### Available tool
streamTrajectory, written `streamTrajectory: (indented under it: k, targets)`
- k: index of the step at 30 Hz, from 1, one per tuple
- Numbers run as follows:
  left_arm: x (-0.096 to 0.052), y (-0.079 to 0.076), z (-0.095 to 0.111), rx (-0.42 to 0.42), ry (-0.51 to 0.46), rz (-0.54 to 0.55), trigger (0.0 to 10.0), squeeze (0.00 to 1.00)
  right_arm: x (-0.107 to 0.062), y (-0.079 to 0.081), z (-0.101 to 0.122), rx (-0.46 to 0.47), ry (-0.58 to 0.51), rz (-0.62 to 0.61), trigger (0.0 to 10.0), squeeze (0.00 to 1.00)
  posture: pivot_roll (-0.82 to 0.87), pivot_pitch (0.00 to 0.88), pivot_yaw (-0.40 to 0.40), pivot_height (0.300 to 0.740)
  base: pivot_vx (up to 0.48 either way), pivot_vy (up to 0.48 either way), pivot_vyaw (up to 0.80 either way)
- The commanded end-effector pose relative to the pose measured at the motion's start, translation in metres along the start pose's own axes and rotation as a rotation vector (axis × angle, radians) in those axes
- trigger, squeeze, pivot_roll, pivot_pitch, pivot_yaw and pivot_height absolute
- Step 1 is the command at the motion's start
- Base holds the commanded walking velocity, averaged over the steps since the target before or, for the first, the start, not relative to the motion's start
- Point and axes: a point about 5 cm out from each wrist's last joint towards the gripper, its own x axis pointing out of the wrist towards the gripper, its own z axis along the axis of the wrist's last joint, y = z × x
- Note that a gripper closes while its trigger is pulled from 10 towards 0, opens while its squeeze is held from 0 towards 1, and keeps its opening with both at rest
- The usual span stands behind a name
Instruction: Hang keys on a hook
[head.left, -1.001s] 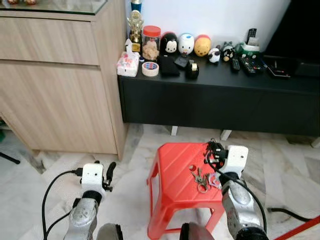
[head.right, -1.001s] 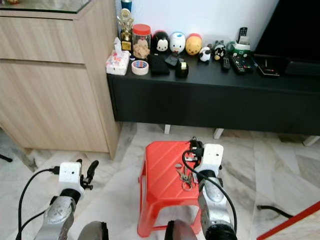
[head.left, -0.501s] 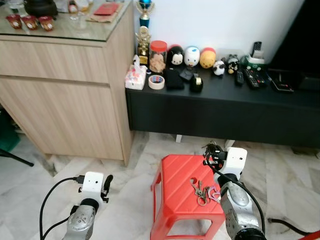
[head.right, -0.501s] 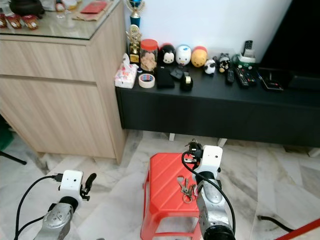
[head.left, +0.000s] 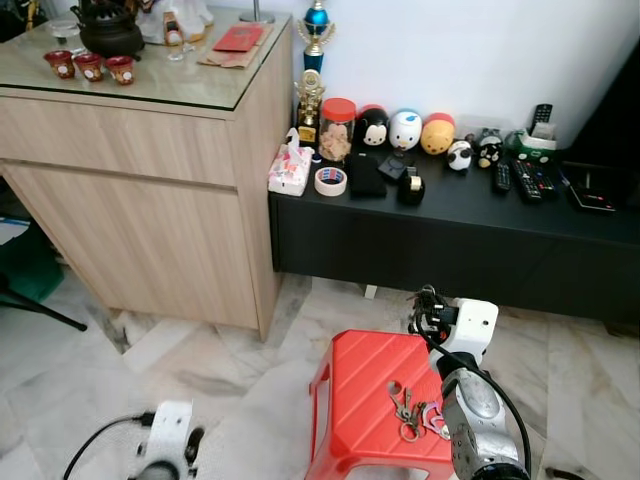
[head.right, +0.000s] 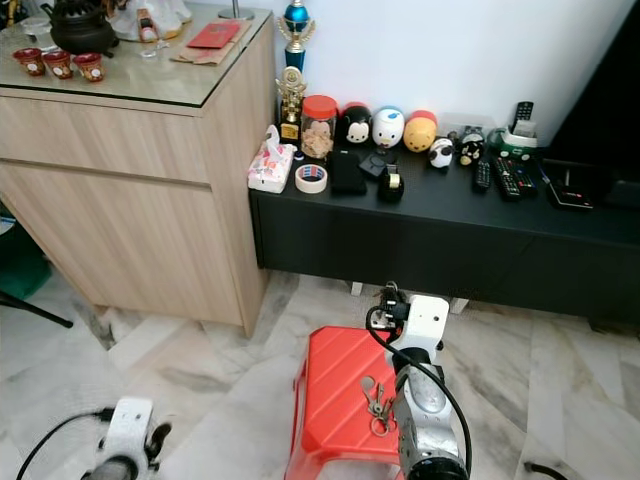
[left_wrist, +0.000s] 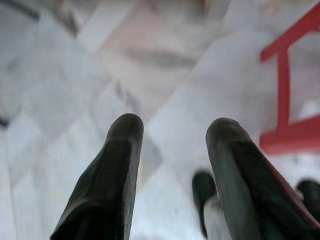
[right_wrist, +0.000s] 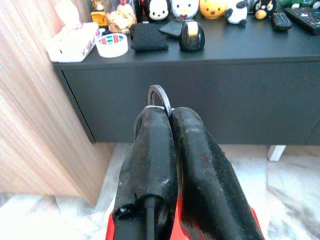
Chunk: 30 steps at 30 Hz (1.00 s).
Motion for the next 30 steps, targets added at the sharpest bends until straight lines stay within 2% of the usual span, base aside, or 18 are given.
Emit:
streamTrajectory:
  k: [1, 2, 4, 14, 24, 30]
  targets:
    - [-0.003, 0.0, -0.01, -0.019, 0.044, -0.001, 10.0, 0.0, 0.0, -0.003, 0.005, 0.009, -0.024, -0.015, 10.0, 0.0, 0.04, 0.0, -0.093, 0.74, 0.0, 0.0, 0.0]
    - [-0.005, -0.001, -0.014, -0.055, 0.048, -0.001, 10.0, 0.0, -0.001, -0.003, 0.004, 0.01, -0.022, -0.016, 10.0, 0.0, 0.04, 0.0, -0.096, 0.74, 0.0, 0.0, 0.0]
    - [-0.005, -0.002, -0.014, -0.073, 0.04, -0.002, 10.0, 0.0, -0.002, -0.003, 0.004, 0.007, -0.018, -0.017, 10.0, 0.0, 0.04, 0.0, -0.1, 0.74, 0.0, 0.0, 0.0]
    - [-0.001, -0.011, -0.002, -0.072, -0.001, -0.037, 10.0, 0.0, 0.001, -0.002, 0.006, 0.016, -0.018, -0.021, 10.0, 0.0, 0.04, 0.0, -0.11, 0.74, 0.0, 0.0, 0.0]
    - [-0.002, -0.017, -0.004, -0.081, 0.0, -0.055, 10.0, 0.0, -0.002, -0.008, 0.008, 0.026, -0.022, -0.038, 10.0, 0.0, 0.03, 0.0, -0.113, 0.74, -0.267, 0.0, 0.0]
    - [-0.005, -0.018, -0.012, -0.091, 0.022, -0.054, 10.0, 0.0, -0.001, -0.003, 0.008, 0.037, -0.022, -0.031, 10.0, 0.0, 0.04, 0.0, -0.116, 0.74, -0.277, 0.0, 0.0]
